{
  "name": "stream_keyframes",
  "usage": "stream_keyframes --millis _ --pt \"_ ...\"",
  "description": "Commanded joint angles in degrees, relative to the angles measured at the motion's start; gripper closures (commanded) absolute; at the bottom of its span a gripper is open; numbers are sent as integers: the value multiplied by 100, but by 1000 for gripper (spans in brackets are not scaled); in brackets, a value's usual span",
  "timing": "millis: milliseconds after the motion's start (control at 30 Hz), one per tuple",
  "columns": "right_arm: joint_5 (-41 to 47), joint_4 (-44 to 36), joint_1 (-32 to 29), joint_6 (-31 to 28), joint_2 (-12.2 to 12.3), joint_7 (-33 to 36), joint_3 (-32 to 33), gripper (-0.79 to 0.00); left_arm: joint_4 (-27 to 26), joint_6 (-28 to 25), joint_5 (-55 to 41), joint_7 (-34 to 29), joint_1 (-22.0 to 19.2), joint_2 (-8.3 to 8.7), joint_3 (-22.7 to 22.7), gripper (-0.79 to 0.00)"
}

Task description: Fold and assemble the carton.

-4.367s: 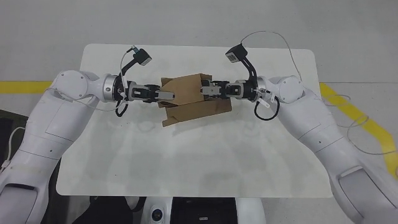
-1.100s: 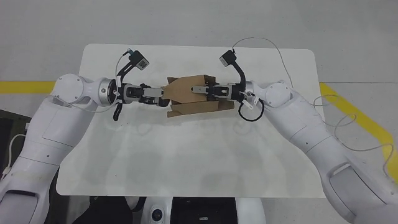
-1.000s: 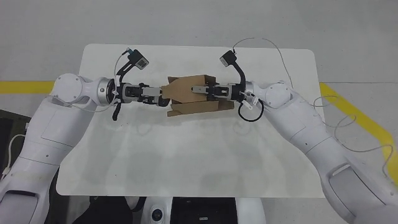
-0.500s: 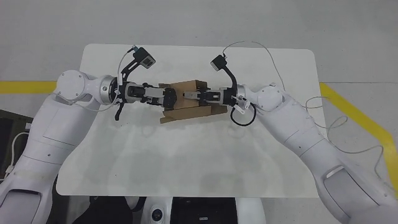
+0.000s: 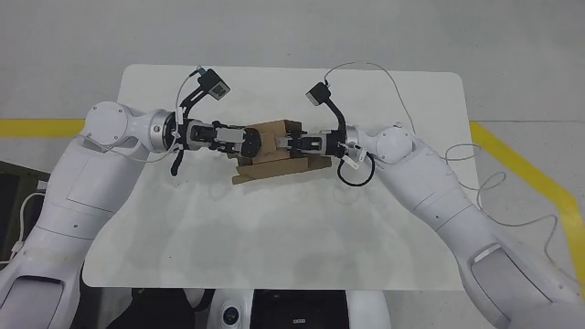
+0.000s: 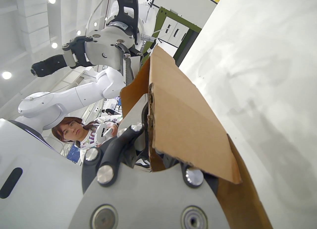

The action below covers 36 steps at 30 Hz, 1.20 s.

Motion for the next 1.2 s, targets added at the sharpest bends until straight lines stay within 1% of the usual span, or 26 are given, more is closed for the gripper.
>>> stream_keyframes --millis 0,333,733,867,1167 --pt "-12 6 -18 -3 7 -12 69 0 20 10 -25 -11 26 9 -73 -785" --pt "-117 -231 -169 63 56 74 355 0 173 88 20 56 125 13 -241 -785" --pt "-168 -491 -352 275 88 526 497 0 522 108 54 92 141 10 -440 -785" --pt "-124 -560 -376 335 82 722 508 0 519 111 77 87 126 -8 -429 -785" --pt "-102 -617 -401 378 17 932 439 0 419 137 123 71 98 -58 -358 -785"
